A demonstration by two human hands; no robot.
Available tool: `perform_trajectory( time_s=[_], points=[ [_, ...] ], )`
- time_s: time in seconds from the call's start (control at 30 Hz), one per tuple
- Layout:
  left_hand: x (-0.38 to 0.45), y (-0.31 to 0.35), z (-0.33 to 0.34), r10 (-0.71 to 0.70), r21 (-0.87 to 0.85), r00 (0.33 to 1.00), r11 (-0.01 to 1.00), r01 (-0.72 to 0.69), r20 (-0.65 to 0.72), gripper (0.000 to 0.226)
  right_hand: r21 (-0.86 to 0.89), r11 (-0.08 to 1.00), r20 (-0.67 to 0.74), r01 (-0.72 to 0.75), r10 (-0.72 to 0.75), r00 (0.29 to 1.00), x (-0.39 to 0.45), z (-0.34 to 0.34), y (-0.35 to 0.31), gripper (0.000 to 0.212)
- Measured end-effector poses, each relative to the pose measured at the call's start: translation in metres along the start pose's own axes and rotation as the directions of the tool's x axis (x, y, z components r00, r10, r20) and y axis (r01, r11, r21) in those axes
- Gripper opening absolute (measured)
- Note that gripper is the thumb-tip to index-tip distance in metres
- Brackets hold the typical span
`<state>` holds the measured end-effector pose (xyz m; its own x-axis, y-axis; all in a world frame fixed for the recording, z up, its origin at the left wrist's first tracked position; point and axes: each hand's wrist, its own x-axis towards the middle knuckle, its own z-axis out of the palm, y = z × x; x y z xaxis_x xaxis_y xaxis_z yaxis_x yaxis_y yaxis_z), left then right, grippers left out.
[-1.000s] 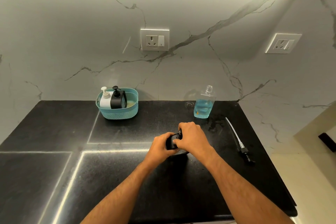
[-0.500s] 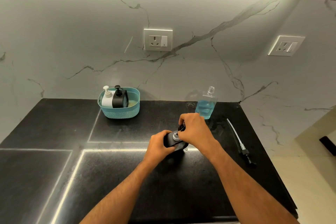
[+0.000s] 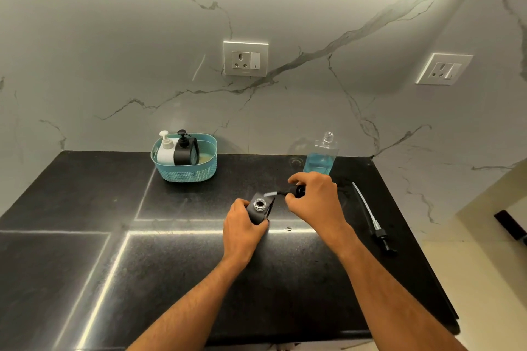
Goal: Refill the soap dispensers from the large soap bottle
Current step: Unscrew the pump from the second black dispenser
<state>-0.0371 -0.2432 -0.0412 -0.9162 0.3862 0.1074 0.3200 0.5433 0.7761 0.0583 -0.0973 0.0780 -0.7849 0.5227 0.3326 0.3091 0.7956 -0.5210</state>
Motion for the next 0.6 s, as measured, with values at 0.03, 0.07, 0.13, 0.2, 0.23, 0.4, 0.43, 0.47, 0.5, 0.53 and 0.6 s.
perform_trajectory(
  time_s=[0.03, 0.07, 0.13, 0.2, 0.23, 0.4, 0.43, 0.47, 0.5, 0.53, 0.6],
  points=[
    [-0.003, 0.001, 0.001, -0.006, 0.007, 1.0, 1.0, 0.006, -0.015, 0.049, 0.01, 1.0, -0.021, -0.014, 0.014, 1.0, -0.002, 0.001, 0.003, 0.025],
    [-0.005, 0.002, 0.002, -0.013, 0.012, 1.0, 1.0, 0.013, -0.027, 0.049, 0.019, 0.999, -0.038, -0.032, 0.032, 0.999, -0.004, 0.003, 0.006, 0.022],
    [-0.009, 0.004, 0.005, -0.022, 0.02, 0.999, 1.0, 0.023, -0.04, 0.049, 0.026, 0.997, -0.057, -0.067, 0.068, 0.996, -0.009, 0.009, 0.014, 0.016],
    [-0.011, 0.005, 0.007, -0.032, 0.029, 0.998, 0.999, 0.033, -0.05, 0.049, 0.014, 0.994, -0.058, -0.105, 0.106, 0.993, -0.014, 0.016, 0.022, 0.017],
    [-0.012, 0.006, 0.009, -0.037, 0.032, 0.998, 0.999, 0.039, -0.055, 0.051, 0.002, 0.992, -0.047, -0.129, 0.129, 0.991, -0.017, 0.021, 0.027, 0.019],
    [-0.015, 0.011, 0.016, -0.071, 0.02, 0.996, 0.997, 0.072, -0.063, 0.064, -0.091, 0.958, 0.072, -0.273, 0.28, 0.957, -0.039, 0.05, 0.051, 0.016],
    [-0.016, 0.012, 0.016, -0.075, 0.013, 0.995, 0.997, 0.076, -0.065, 0.066, -0.101, 0.95, 0.089, -0.295, 0.304, 0.949, -0.044, 0.056, 0.055, 0.015],
    [-0.017, 0.012, 0.017, -0.077, 0.005, 0.995, 0.997, 0.077, -0.063, 0.067, -0.109, 0.944, 0.101, -0.31, 0.321, 0.942, -0.049, 0.061, 0.057, 0.015],
    [-0.019, 0.012, 0.018, -0.078, -0.003, 0.995, 0.997, 0.078, -0.055, 0.069, -0.116, 0.941, 0.109, -0.319, 0.331, 0.937, -0.054, 0.065, 0.058, 0.015],
    [-0.021, 0.012, 0.019, -0.079, -0.01, 0.996, 0.997, 0.079, -0.044, 0.07, -0.121, 0.938, 0.117, -0.324, 0.337, 0.934, -0.058, 0.07, 0.06, 0.015],
    [-0.026, 0.01, 0.021, -0.078, -0.022, 0.997, 0.997, 0.078, -0.026, 0.069, -0.123, 0.936, 0.131, -0.33, 0.345, 0.929, -0.064, 0.077, 0.064, 0.016]
  ],
)
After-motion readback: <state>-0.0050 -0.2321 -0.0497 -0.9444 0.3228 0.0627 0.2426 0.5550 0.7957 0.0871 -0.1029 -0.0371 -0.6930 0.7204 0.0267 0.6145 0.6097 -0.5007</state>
